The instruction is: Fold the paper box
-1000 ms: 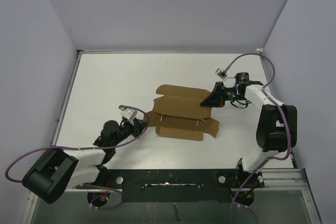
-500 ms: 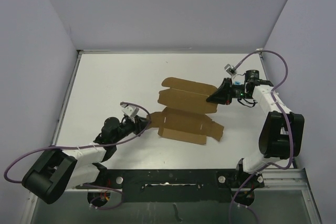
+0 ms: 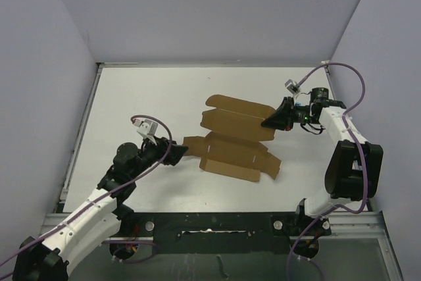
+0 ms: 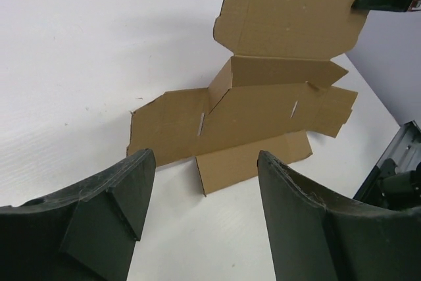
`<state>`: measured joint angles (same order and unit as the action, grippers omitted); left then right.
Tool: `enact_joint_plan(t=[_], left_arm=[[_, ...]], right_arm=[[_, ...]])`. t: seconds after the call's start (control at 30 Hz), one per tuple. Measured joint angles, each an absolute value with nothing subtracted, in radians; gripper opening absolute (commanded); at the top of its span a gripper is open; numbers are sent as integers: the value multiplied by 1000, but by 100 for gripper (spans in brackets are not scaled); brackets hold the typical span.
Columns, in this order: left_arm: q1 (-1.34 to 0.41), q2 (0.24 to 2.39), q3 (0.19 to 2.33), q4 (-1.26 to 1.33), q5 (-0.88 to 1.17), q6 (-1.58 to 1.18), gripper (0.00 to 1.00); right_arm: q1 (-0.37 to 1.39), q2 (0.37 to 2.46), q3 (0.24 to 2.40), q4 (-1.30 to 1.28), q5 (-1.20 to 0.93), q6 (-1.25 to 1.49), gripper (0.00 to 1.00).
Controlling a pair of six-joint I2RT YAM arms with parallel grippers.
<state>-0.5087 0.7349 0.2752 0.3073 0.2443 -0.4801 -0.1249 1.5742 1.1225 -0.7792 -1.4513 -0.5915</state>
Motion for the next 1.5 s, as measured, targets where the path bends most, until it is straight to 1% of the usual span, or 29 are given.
enact_joint_plan(t=[0.17,0.37,0.5,0.67,0.77,0.93,1.2,1.43,1.5], left_arm=[[-494,690,344,152,240,-514,61],[-481,761,366,98,283,-578,55],[-481,797,361,142,337,-678,49],[-513,893,339,283,347,-762,49],[-600,954,346,305,286,-712,49],[-780,1032,393,352,120,-513,47],[-793,1169,445,434,-22,-361,44],[-793,1247,511,459,-49,-311,39],[-793,1258,525,461,-52,-303,36]], right_arm=[[-129,1574,1122,-787,-1452,-597,0],[-139,1572,1122,-788,-1452,-599,0],[-144,1559,1123,-791,-1452,-599,0],[-144,1555,1126,-793,-1454,-599,0],[-144,1555,1126,-794,-1455,-599,0],[-144,1555,1126,-794,-1459,-599,0],[-143,1555,1126,-794,-1460,-599,0],[-142,1555,1126,-794,-1460,-599,0],[-142,1555,1126,-794,-1460,-599,0]])
